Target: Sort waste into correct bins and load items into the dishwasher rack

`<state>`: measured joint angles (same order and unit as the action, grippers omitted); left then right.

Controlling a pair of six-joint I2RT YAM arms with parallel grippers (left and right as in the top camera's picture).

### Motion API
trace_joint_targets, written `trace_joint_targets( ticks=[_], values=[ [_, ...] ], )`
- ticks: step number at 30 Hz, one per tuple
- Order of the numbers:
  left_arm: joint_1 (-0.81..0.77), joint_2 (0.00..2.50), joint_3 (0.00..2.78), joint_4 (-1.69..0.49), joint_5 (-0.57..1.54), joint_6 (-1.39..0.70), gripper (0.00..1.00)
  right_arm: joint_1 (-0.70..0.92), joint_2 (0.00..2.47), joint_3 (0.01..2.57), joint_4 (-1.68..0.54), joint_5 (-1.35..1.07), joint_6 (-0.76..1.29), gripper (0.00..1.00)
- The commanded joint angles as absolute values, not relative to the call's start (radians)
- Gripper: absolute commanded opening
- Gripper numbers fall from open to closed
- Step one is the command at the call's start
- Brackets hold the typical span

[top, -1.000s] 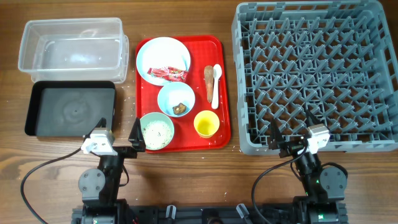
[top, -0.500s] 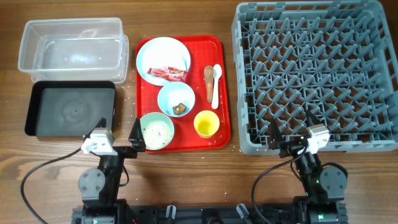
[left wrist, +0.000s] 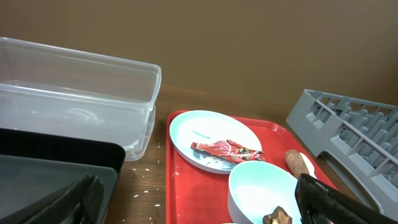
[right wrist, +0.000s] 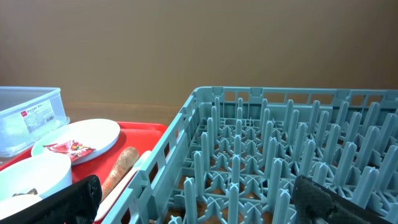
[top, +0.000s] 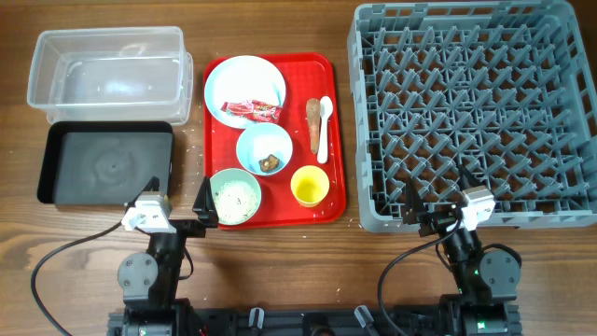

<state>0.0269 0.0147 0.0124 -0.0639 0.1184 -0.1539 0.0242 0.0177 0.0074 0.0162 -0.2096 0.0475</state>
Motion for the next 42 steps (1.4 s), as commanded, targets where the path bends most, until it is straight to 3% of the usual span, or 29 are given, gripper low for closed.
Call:
trace_joint_targets(
  ticks=[1, 24, 34, 42],
  values=[
    [0.022, 0.007, 0.006, -0.065, 0.126, -0.134, 1.0, 0.019, 0.014, 0.005, 0.022, -0.227, 0.06, 1.0],
    [0.022, 0.076, 0.107, 0.146, 0.093, -0.134, 1.0, 0.019, 0.017, 0.166, 0.1, -0.166, -0.028, 1.0],
    [0.021, 0.492, 0.447, 0.119, 0.129, -0.076, 1.0, 0.019, 0.192, 0.364, 0.043, -0.166, -0.131, 1.0],
    [0.021, 0.925, 0.877, -0.107, 0.15, -0.052, 1.0, 0.019, 0.474, 0.606, -0.197, -0.186, -0.124, 1.0]
  ],
)
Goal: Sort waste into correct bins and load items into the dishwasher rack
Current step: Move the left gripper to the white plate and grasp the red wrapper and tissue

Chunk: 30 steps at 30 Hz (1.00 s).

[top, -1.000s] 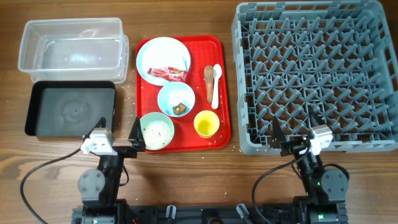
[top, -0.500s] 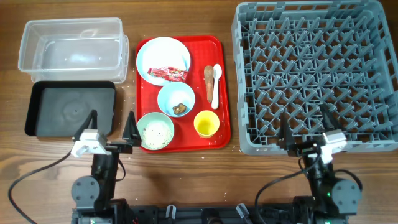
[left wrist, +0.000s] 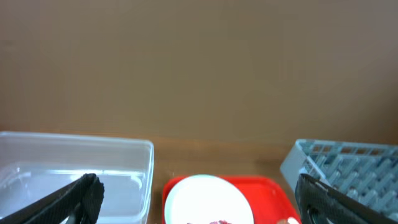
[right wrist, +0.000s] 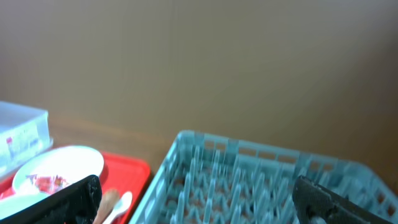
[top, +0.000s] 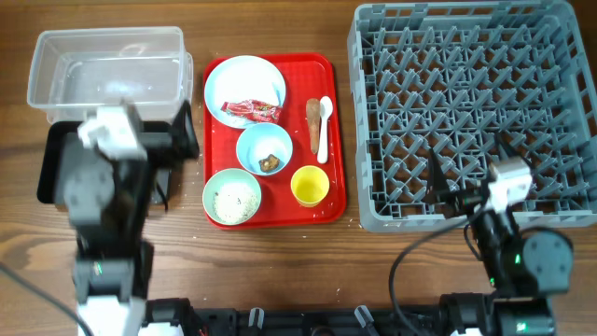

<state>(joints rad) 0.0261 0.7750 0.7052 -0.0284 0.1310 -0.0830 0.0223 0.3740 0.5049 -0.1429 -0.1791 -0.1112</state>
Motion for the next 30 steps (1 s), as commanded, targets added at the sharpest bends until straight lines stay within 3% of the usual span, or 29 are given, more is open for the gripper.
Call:
trace_joint_targets(
  ticks=[1, 15, 30],
  values=[
    [0.019, 0.979, 0.936, -0.149, 0.149, -0.052, 1.0, 0.019, 0.511, 0.638, -0.228, -0.186, -0.123, 1.0],
    [-0.095, 1.708, 1.79, -0.877, 0.138, -0.126, 1.0, 0.019, 1.051, 1.165, -0.815, -0.25, -0.101, 1.0],
    [-0.099, 1.868, 1.851, -0.98, 0.288, -0.139, 1.0, 0.019, 1.285, 1.219, -0.954, -0.391, -0.023, 1.0]
  ],
)
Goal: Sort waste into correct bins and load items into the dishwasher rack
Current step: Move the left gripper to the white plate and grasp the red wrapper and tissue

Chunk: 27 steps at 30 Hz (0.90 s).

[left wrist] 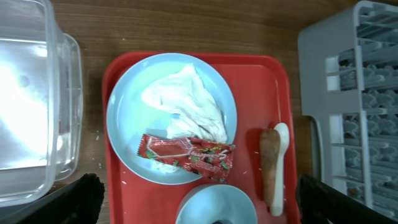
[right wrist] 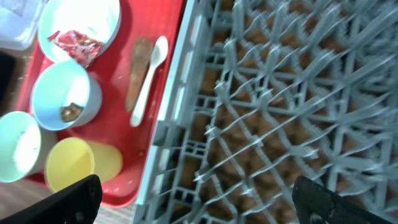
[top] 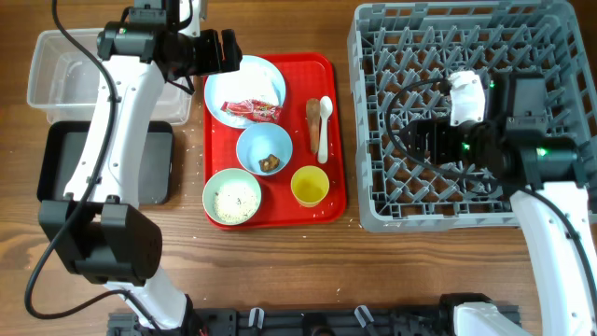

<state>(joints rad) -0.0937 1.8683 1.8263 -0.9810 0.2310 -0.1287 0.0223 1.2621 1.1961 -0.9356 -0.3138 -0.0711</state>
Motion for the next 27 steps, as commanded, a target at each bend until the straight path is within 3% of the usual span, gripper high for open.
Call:
trace_joint_targets(
  ticks=[1, 7, 11, 16, 23, 25, 27],
  values=[
    [-0.099, 1.868, 1.851, -0.97, 0.295, -0.142, 1.0, 0.019, 1.286, 1.219, -0.958, -0.391, -0.023, 1.0],
    [-0.108, 1.868, 1.89, -0.959, 0.234, -0.38, 0.93, 0.019, 1.285, 1.219, -0.95, -0.391, -0.022, 1.0],
    [-0.129, 1.868, 1.983, -0.966, 0.099, -0.554, 0.75, 0.019, 1.285, 1.219, -0.95, -0.39, 0.008, 1.0],
    [-0.205, 1.874, 2.014, -0.948, -0.125, -0.669, 0.85, 0.019, 1.285, 1.219, -0.949, -0.39, 0.054, 1.0],
    [-0.276, 2.019, 2.014, -1.009, -0.211, -0.808, 0.91, 0.019, 1.285, 1.219, -0.951, -0.391, 0.056, 1.0],
    [-0.278, 2.085, 2.014, -1.037, -0.212, -0.884, 0.73, 0.019, 1.285, 1.219, -0.952, -0.391, 0.061, 1.0],
    [-0.278, 2.139, 2.014, -1.054, -0.211, -0.974, 0.72, 0.019, 1.285, 1.219, -0.955, -0.391, 0.081, 1.0]
  ],
)
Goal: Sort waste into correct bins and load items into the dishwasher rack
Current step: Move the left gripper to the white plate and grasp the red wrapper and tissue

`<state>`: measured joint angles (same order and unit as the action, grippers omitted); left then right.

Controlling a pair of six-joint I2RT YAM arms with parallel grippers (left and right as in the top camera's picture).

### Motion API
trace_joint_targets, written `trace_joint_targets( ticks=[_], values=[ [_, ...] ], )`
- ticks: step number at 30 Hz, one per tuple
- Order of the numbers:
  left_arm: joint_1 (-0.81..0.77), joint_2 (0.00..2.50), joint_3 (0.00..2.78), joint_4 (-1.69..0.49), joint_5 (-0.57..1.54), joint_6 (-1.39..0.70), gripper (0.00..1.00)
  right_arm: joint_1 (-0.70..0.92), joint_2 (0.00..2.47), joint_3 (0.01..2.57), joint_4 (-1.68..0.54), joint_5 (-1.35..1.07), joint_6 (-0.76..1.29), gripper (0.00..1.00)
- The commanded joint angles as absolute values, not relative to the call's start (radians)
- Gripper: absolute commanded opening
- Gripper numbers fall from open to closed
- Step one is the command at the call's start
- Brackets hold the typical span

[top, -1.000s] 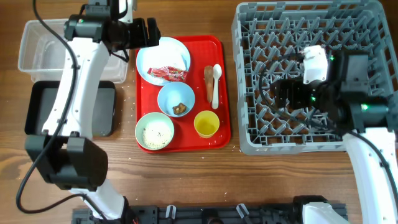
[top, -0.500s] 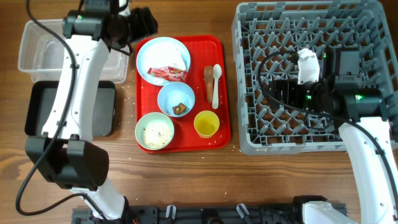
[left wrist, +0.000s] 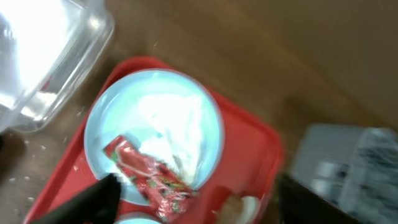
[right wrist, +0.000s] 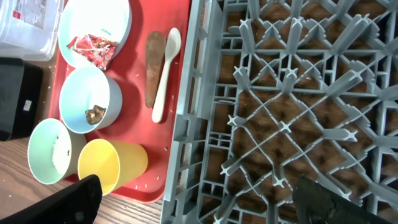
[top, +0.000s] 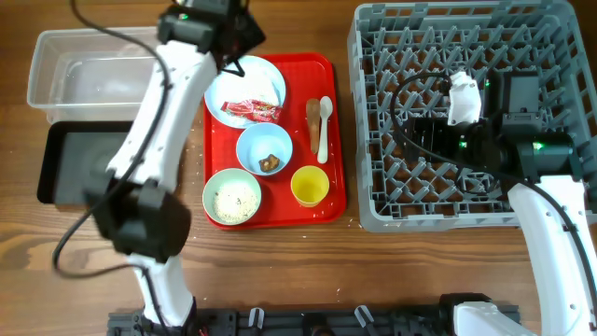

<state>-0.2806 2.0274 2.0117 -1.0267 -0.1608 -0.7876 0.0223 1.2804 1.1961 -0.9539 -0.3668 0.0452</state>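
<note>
A red tray (top: pixel 334 140) holds a pale blue plate (left wrist: pixel 99 134) with a red wrapper (left wrist: pixel 146 179) and a white tissue (left wrist: pixel 180 127). Also on it are a blue bowl (right wrist: pixel 87 99) with a food scrap, a green bowl (right wrist: pixel 53 151) of rice, a yellow cup (right wrist: pixel 112 165), a white spoon (right wrist: pixel 166 74) and a brown scrap (right wrist: pixel 152 68). My left gripper (left wrist: pixel 199 199) hangs open above the plate; that view is blurred. My right gripper (right wrist: pixel 199 202) is open over the left side of the grey dishwasher rack (top: pixel 485 56).
A clear plastic bin (top: pixel 56 65) stands at the far left, with a black bin (top: pixel 65 182) in front of it. Rice grains lie scattered on the wooden table around the tray. The rack fills the right side.
My left gripper has shifted a little to the right over the plate's far edge and tilted, so its view now looks slantwise at the plate. The right arm has barely moved.
Both arms first rested open at the table's front edge. Then both were raised, the left near the black bin. Later the left was over the plate and the right over the rack's left part. Both remain there, open, and nothing on the tray has moved.
</note>
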Motion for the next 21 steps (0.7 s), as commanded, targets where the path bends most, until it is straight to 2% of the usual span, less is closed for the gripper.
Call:
trace_joint_targets(
  ticks=[1, 4, 9, 13, 21],
  values=[
    [-0.278, 2.166, 2.014, -1.06, -0.211, -1.014, 0.72, 0.019, 1.285, 1.219, -0.957, -0.391, 0.086, 1.0],
    [-0.28, 2.234, 2.014, -1.071, -0.196, -1.063, 0.76, 0.019, 1.285, 1.219, -0.968, -0.391, 0.086, 1.0],
    [-0.281, 2.289, 2.012, -1.072, -0.191, -1.063, 0.94, 0.019, 1.285, 1.219, -0.971, -0.391, 0.086, 1.0],
    [-0.281, 2.335, 2.012, -1.071, -0.145, -1.057, 0.99, 0.019, 1.285, 1.219, -0.971, -0.391, 0.086, 1.0],
    [-0.291, 2.393, 2.012, -1.071, -0.12, -1.055, 1.0, 0.019, 1.285, 1.219, -0.971, -0.391, 0.09, 1.0]
  ],
)
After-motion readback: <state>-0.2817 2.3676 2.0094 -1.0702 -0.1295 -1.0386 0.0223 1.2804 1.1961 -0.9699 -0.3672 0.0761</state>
